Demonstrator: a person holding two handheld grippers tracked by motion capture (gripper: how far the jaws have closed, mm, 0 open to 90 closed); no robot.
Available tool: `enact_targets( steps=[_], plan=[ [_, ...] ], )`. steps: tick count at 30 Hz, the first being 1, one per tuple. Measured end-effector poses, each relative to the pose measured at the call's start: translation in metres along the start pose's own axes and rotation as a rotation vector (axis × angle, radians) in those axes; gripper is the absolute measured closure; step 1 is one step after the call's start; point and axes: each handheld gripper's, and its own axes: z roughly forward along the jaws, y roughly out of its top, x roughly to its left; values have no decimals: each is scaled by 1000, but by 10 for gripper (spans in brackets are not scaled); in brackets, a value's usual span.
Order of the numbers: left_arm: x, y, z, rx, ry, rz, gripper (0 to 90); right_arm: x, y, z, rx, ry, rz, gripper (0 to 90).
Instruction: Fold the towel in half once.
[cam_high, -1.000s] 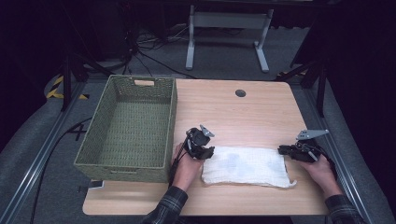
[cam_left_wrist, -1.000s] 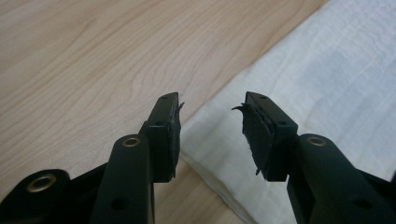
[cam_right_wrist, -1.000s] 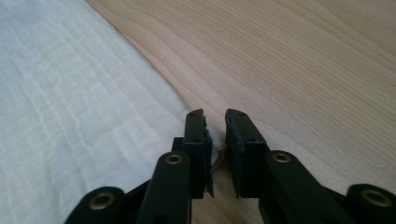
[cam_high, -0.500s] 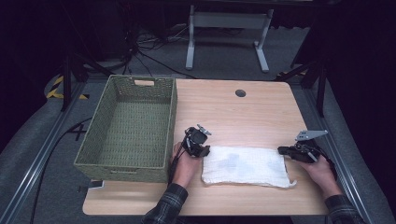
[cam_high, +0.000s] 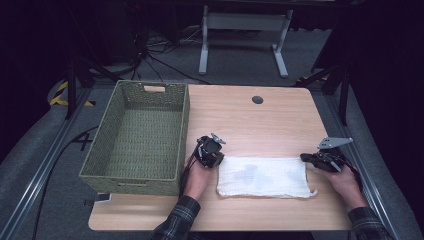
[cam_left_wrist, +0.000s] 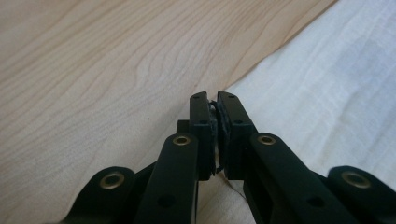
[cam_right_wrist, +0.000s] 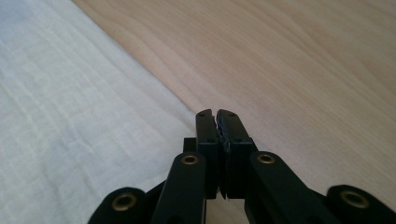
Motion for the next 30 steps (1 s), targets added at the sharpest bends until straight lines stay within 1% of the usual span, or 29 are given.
enact_targets(
  steps=[2,3,4,5,6,7,8,9,10,11,13,15,16,17,19,22,23,24,25,26,27,28,30],
  plan=[
    [1,2,-3,-19,3,-11,855,-5,4,1,-8,-5,5,883],
    [2,4,-5,-43,4,-19,854,-7,5,1,-11,-6,10,883],
    [3,5,-6,-44,14,-15,855,-10,7,2,-17,-10,17,883],
    [5,6,-6,-64,8,-23,855,-12,8,2,-22,-12,23,883],
    [6,6,-6,-68,4,-30,855,-14,10,2,-31,-13,28,882],
    [7,6,-5,-62,3,-25,854,-16,11,2,-42,-15,29,882],
    [7,6,-4,-66,6,-26,854,-18,12,1,-48,-15,35,883],
    [6,6,-4,-55,1,-25,855,-18,12,1,-54,-13,41,882],
    [5,5,-3,-65,0,-20,855,-19,12,0,-58,-9,47,882],
    [4,5,-5,-65,-7,-29,854,-20,12,-1,-62,-6,50,882],
    [3,5,-9,-77,-6,-25,855,-19,10,-2,-69,1,54,882],
    [2,5,-13,-97,-15,-34,854,-18,9,-5,-79,10,60,881],
    [0,5,-15,-99,-13,-29,854,-18,9,-7,-83,14,57,881],
    [-1,5,-18,-100,-12,-11,854,-17,8,-8,-90,15,56,881],
    [-3,4,-21,-115,-19,-13,854,-14,8,-11,-94,18,54,881],
    [-5,4,-27,-131,-17,20,854,-11,7,-17,-110,26,44,881],
    [-6,4,-28,-136,-20,17,854,-10,7,-18,-108,30,40,881],
    [-6,3,-30,-137,-26,25,854,-8,7,-20,-114,32,38,881],
    [-7,3,-31,-139,-29,15,854,-7,6,-22,-114,34,32,881],
    [-8,2,-31,-139,-30,16,854,-6,6,-23,-119,35,29,881],
    [-9,1,-32,-134,-23,26,854,-5,5,-25,-117,40,30,881],
    [-10,1,-32,-132,-23,24,854,-5,4,-26,-121,43,27,881],
    [-10,-1,-33,-127,-19,35,854,-4,3,-28,-119,41,23,881]
  ],
)
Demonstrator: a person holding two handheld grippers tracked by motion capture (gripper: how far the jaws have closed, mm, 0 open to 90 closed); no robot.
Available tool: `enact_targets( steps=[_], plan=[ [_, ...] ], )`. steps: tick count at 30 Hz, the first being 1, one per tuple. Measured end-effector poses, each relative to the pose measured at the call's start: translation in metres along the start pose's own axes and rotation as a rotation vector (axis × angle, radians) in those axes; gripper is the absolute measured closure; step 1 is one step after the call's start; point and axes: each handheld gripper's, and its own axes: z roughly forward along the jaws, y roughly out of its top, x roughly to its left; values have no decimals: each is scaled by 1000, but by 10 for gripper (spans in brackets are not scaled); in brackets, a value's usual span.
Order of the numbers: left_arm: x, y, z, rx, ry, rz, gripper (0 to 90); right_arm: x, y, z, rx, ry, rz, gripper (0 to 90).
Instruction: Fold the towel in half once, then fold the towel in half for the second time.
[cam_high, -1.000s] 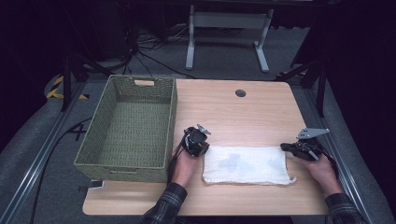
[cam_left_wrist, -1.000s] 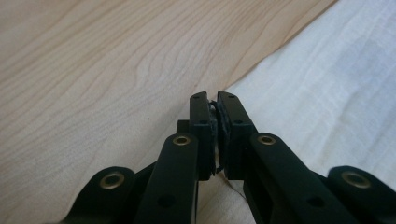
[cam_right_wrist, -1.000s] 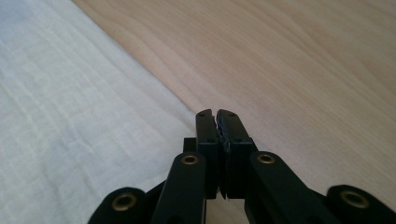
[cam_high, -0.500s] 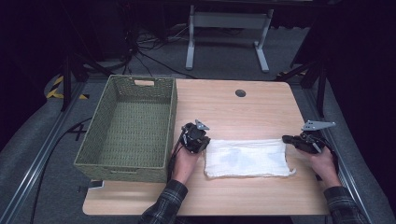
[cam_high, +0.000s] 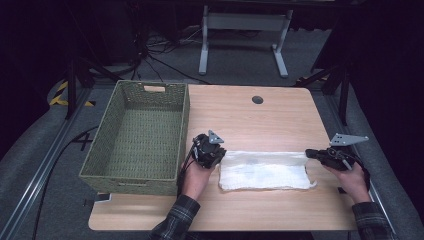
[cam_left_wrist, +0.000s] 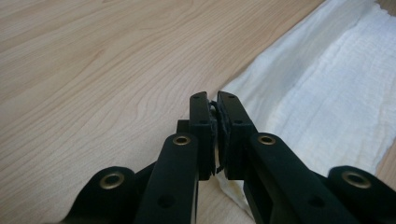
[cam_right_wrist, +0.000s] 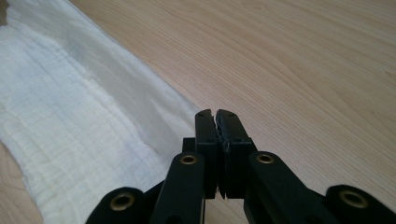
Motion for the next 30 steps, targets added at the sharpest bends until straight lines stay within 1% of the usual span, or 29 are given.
enact_targets(
  steps=[1,2,4,6,7,8,9,11,13,14,15,16,19,20,21,22,23,26,27,30],
  plan=[
    [-1,-1,0,-6,2,1,854,1,0,-1,-1,5,4,881],
    [-1,-1,-1,2,3,3,854,2,-1,-1,2,6,2,881],
    [-2,-1,-2,2,3,6,854,2,-1,-2,0,7,0,881],
    [-4,-2,-5,-3,6,6,853,6,-1,-3,0,12,-5,881],
    [-5,-3,-6,-1,9,14,854,7,-1,-4,2,12,-9,881],
    [-8,-4,-9,-2,7,13,854,9,-1,-5,1,13,-9,881],
    [-8,-4,-9,-2,7,13,854,9,-1,-5,1,13,-9,881],
    [-13,-5,-12,-1,19,30,854,11,-1,-7,-3,13,-11,881],
    [-16,-6,-14,0,15,43,854,14,-2,-10,-5,16,-13,881],
    [-18,-6,-15,2,16,40,854,15,-3,-11,-7,17,-14,881],
    [-21,-7,-16,7,29,50,854,16,-4,-11,-10,18,-15,881],
    [-23,-7,-17,12,30,59,854,18,-4,-13,-9,22,-17,881],
    [-29,-9,-20,17,34,61,854,21,-7,-15,-5,27,-20,881],
    [-29,-10,-21,14,40,70,854,23,-8,-16,-5,29,-17,881],
    [-32,-13,-23,27,32,57,854,24,-10,-16,-3,33,-16,881],
    [-33,-14,-23,24,27,64,854,25,-12,-17,4,37,-21,881],
    [-34,-16,-24,28,28,66,854,27,-13,-18,8,43,-16,881],
    [-36,-20,-25,28,23,64,854,29,-16,-20,7,48,-16,881],
    [-38,-23,-27,36,25,67,854,33,-18,-23,9,58,-18,881],
    [-40,-27,-29,37,20,59,854,36,-20,-26,11,64,-24,881]
  ],
)
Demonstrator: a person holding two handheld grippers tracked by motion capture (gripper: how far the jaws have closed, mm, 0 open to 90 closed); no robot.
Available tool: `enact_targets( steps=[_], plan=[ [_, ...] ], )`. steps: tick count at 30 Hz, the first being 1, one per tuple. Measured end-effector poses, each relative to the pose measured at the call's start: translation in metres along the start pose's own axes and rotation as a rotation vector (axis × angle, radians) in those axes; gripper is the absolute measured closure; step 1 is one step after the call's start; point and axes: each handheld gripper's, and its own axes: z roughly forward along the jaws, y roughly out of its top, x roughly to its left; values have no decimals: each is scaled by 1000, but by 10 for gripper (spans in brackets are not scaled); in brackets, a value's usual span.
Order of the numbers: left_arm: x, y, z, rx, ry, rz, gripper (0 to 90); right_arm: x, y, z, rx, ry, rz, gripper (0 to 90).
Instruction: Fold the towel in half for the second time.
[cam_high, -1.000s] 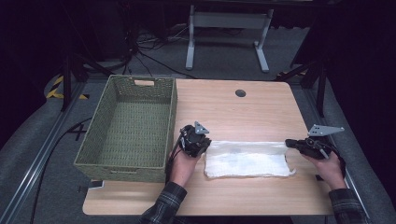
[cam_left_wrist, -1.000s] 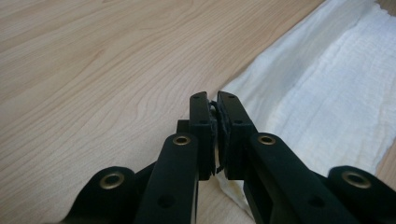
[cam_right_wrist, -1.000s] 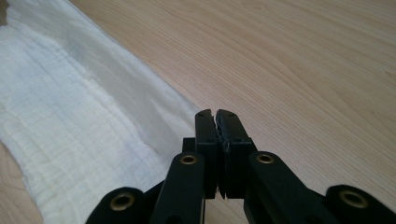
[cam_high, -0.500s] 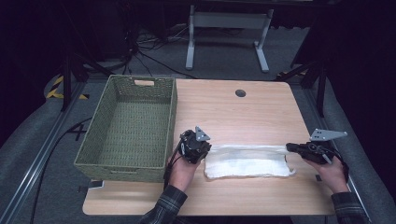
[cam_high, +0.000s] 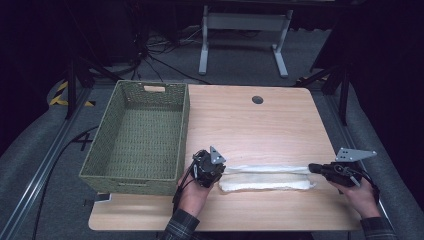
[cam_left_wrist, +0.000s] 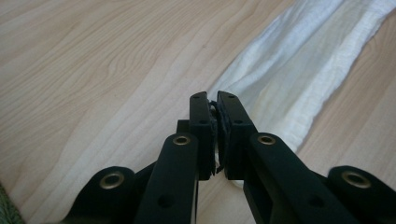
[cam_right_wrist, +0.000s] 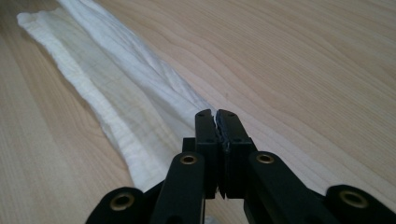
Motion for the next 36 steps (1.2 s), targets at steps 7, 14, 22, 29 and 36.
enact_targets(
  steps=[7,14,22,29,36],
  plan=[
    [-6,-6,-2,6,-22,14,854,9,-10,-4,20,15,-9,881],
    [-9,-12,0,25,-41,19,854,12,-15,-4,33,28,-6,880],
    [-10,-16,-2,40,-90,7,813,16,-20,-7,29,61,4,802],
    [-13,-11,-8,-8,-106,18,767,20,-16,-17,-21,61,0,799],
    [-13,-8,5,10,-144,13,802,23,-8,-21,-53,49,-14,844]
  ],
)
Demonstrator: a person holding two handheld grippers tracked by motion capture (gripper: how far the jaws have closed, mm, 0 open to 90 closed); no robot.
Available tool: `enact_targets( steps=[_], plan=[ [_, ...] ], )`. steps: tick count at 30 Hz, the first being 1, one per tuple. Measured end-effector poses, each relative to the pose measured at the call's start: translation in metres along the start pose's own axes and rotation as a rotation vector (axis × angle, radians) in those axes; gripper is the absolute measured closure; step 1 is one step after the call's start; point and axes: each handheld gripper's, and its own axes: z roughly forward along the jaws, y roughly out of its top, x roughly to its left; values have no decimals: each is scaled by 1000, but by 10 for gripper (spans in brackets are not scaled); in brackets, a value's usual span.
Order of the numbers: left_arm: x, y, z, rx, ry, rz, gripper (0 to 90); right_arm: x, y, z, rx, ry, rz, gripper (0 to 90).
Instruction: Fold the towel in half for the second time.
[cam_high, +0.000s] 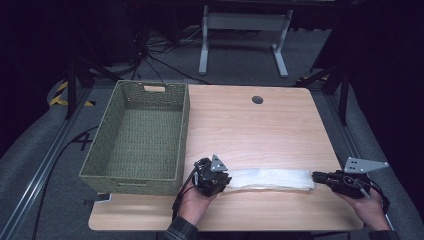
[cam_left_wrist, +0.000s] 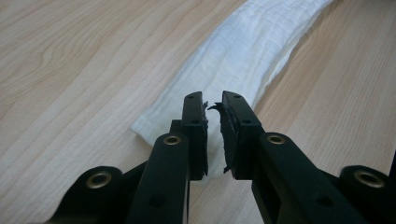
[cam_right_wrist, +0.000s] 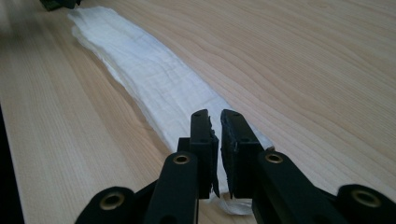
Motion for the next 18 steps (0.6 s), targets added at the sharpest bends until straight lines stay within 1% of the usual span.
enact_targets(
  steps=[1,3,4,6,7,8,10,11,12,13,14,15,16,17,18],
  plan=[
    [0,0,2,13,-9,0,810,-1,0,1,1,0,4,860],
    [1,1,8,33,-9,0,817,-2,1,4,9,4,9,886],
    [1,1,11,44,-9,10,823,-1,0,7,27,12,8,889],
    [2,0,16,68,-1,10,829,-1,-4,15,69,27,7,892],
    [3,-1,19,78,2,11,829,-1,-6,18,81,29,4,893],
    [3,-2,22,87,-10,3,830,-1,-8,21,101,32,4,893],
    [2,-4,27,134,-4,20,830,-2,-12,26,139,43,15,893],
    [3,-5,28,148,0,29,830,-2,-13,28,156,37,9,894],
    [3,-7,29,142,-5,30,830,-2,-14,29,174,38,9,894],
    [4,-6,28,150,-5,46,830,-2,-15,31,189,41,5,894],
    [5,-5,26,175,-5,64,835,-2,-17,32,199,44,12,895],
    [6,-6,26,177,10,68,841,-2,-17,33,200,46,15,896],
    [8,-6,25,178,14,75,845,-3,-16,33,204,46,20,896],
    [8,-6,25,169,20,71,849,-2,-16,34,208,44,18,897],
    [10,-5,24,191,6,79,848,-2,-16,34,207,40,10,897]
  ],
)
